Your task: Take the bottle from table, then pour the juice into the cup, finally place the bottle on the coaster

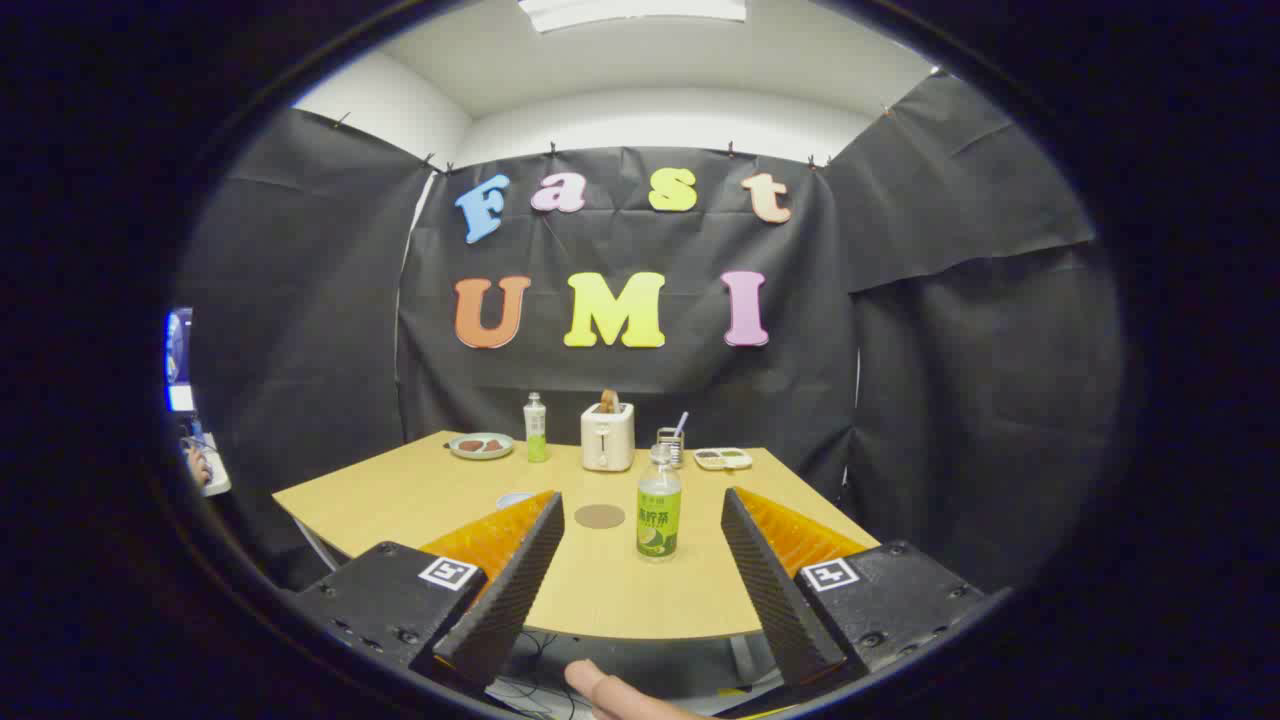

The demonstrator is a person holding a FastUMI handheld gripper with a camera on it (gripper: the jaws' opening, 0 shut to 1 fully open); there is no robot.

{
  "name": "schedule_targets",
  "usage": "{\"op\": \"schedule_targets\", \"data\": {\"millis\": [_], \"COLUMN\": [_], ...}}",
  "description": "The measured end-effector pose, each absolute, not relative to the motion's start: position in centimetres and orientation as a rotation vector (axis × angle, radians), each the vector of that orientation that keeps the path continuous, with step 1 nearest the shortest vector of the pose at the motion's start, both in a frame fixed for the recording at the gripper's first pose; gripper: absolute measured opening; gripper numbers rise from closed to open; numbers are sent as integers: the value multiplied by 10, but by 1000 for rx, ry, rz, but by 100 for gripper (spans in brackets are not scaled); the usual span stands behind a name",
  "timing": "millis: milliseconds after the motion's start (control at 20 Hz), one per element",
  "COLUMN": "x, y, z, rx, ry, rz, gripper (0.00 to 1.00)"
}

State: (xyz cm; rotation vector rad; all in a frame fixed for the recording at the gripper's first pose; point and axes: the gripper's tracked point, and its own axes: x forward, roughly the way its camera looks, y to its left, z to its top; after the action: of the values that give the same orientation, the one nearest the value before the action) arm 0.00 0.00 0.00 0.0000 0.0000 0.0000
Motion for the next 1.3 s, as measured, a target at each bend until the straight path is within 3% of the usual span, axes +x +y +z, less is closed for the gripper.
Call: {"op": "schedule_targets", "data": {"millis": [850, 1300], "x": [9, 66], "y": [-3, -12], "z": [10, 1], "rx": [66, 24], "ry": [-50, -24], "rz": [9, -19], "gripper": [100, 100]}}
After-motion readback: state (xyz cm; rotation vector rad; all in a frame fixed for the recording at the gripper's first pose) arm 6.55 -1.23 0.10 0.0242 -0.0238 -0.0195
